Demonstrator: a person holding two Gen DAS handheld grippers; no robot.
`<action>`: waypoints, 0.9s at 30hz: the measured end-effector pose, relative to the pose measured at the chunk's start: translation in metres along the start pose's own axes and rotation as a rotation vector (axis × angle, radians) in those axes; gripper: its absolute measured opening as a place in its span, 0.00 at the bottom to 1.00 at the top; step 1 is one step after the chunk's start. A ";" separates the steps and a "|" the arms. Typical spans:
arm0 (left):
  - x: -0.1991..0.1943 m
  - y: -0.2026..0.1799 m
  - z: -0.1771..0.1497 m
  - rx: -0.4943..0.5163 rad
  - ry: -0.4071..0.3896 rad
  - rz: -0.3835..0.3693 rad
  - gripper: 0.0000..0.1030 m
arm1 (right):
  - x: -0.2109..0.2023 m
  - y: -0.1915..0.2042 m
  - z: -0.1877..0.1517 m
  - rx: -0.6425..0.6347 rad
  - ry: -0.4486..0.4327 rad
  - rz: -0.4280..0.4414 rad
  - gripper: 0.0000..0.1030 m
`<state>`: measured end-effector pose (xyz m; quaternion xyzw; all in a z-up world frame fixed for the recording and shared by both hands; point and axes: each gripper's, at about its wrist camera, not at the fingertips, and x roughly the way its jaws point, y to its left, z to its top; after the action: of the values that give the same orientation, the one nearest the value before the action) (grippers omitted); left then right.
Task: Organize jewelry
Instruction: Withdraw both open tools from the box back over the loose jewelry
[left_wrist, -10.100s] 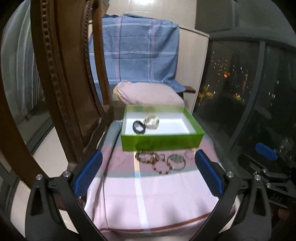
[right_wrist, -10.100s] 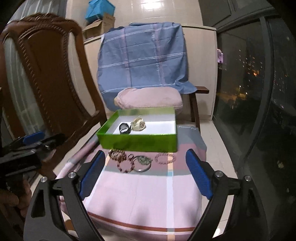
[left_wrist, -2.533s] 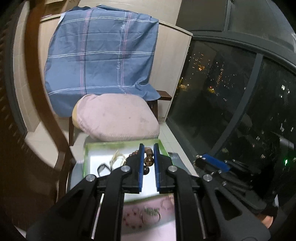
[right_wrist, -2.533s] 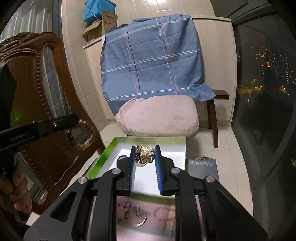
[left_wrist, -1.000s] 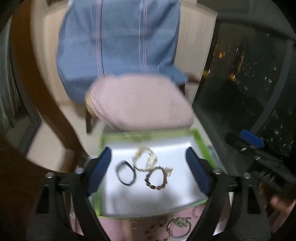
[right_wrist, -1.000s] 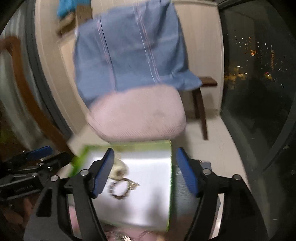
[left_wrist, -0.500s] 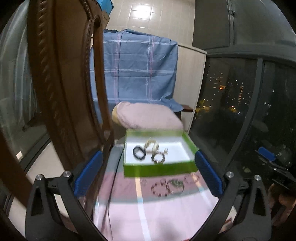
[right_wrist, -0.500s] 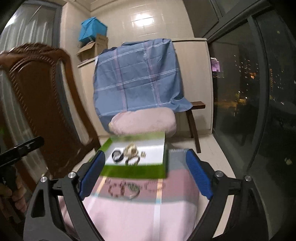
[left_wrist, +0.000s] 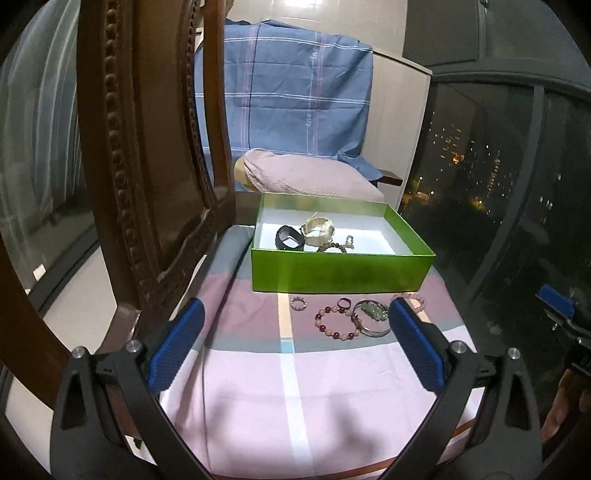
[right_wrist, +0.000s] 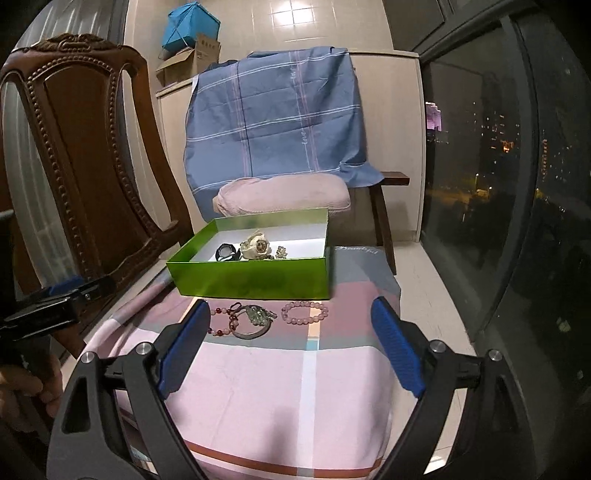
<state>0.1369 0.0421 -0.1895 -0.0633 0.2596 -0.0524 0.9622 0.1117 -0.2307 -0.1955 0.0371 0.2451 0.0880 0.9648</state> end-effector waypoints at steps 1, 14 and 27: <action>0.000 -0.002 0.000 0.003 0.001 -0.003 0.96 | 0.001 0.000 0.001 -0.002 -0.001 -0.003 0.84; 0.007 -0.012 -0.003 0.041 0.030 -0.010 0.96 | 0.001 -0.001 -0.003 -0.016 0.010 -0.008 0.84; 0.035 -0.022 -0.008 0.078 0.113 -0.009 0.96 | 0.000 0.004 -0.001 -0.018 0.015 0.020 0.84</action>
<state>0.1620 0.0150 -0.2104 -0.0238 0.3109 -0.0701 0.9476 0.1106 -0.2268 -0.1960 0.0302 0.2510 0.0999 0.9623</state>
